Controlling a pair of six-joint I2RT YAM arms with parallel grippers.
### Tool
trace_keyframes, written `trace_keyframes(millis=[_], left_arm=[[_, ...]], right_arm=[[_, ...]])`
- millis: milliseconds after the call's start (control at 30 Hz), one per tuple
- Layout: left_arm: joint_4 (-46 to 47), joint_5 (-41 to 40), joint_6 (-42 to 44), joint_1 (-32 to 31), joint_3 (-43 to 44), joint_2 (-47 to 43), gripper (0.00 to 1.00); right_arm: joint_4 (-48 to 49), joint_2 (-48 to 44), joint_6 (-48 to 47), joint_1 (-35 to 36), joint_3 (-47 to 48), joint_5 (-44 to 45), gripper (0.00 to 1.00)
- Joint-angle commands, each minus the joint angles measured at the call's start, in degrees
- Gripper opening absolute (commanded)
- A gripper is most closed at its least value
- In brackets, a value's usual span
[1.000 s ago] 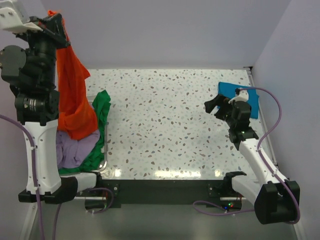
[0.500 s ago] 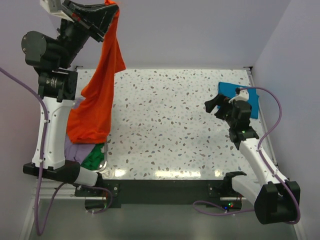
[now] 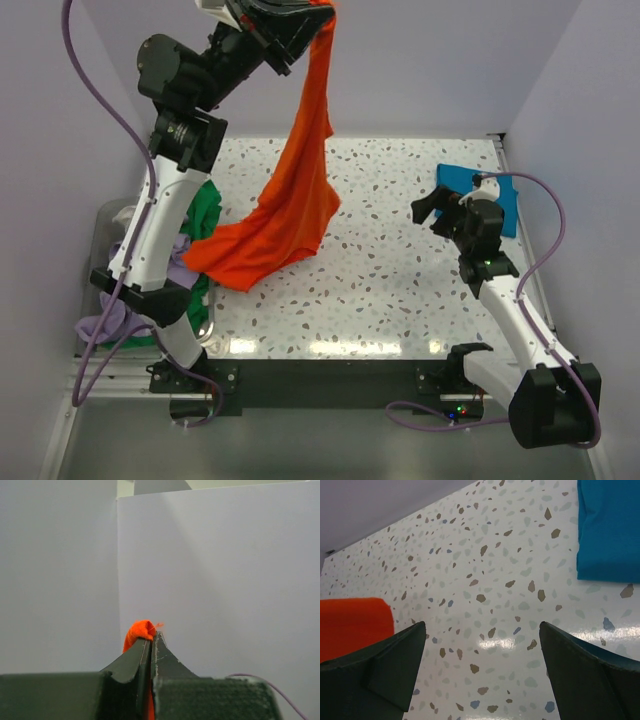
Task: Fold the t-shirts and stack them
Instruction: Move the tshirt to the center of the board
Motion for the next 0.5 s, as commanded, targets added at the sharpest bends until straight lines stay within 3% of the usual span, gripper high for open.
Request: trace_keyframes(millis=[0, 133, 267, 367, 467], left_arm=[[11.36, 1.53, -3.26, -1.32, 2.12, -0.7, 0.0], [12.25, 1.36, -3.55, -1.76, 0.55, -0.08, 0.0], [12.52, -0.39, -0.58, -1.76, -7.79, -2.7, 0.0], [12.08, -5.56, 4.34, -1.58, -24.51, -7.08, 0.0], [12.43, -18.29, 9.79, -1.32, -36.94, -12.09, 0.0]], right_arm=[[-0.45, -0.19, -1.09, 0.17, 2.74, 1.1, 0.99], [-0.28, -0.19, -1.0, 0.17, 2.47, 0.83, 0.99], [-0.28, -0.28, -1.0, 0.17, 2.3, 0.48, 0.99], [-0.02, -0.19, -0.91, 0.17, 1.77, 0.48, 0.99], [0.42, 0.16, -0.56, 0.17, 1.33, -0.22, 0.99]])
